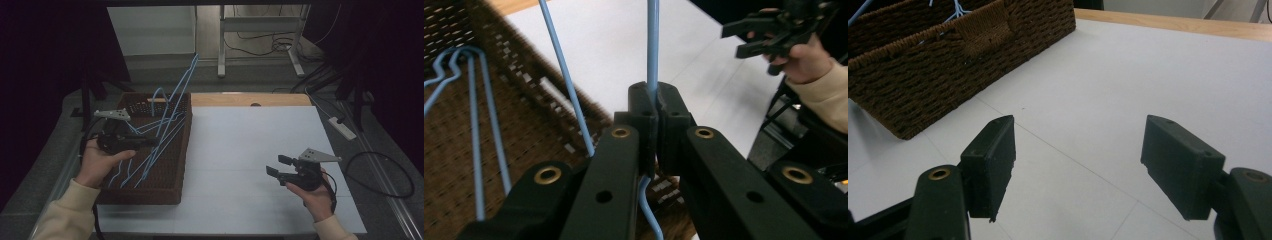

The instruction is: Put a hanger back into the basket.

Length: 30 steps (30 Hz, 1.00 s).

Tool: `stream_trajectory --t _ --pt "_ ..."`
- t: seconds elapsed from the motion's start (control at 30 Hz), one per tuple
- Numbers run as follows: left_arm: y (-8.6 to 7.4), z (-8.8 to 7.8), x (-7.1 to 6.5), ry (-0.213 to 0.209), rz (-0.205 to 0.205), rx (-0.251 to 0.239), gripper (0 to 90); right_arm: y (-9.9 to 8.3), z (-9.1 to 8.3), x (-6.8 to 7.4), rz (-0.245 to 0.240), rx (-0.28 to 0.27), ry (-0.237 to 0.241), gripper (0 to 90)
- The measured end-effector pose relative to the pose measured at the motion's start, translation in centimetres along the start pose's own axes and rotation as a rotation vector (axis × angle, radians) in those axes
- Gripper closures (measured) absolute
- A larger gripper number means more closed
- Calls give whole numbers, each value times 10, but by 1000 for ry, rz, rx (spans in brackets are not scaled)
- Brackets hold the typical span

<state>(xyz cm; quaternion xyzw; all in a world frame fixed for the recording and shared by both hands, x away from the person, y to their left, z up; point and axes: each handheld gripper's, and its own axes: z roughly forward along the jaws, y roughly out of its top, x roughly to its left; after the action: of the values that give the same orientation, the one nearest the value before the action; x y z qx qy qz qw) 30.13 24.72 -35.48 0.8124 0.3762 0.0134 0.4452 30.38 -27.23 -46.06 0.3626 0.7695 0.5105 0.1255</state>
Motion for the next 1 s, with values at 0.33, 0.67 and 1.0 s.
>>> stream_trajectory --t 0.33,0.67,1.0 --pt "-18 -4 40 42 -26 75 879 -2 2 -1 3 11 -4 304" --pt "-34 -4 59 49 -25 155 879 -4 3 -1 0 18 -5 304" --pt "-57 4 70 35 -58 235 878 -5 4 -1 0 24 -4 305"
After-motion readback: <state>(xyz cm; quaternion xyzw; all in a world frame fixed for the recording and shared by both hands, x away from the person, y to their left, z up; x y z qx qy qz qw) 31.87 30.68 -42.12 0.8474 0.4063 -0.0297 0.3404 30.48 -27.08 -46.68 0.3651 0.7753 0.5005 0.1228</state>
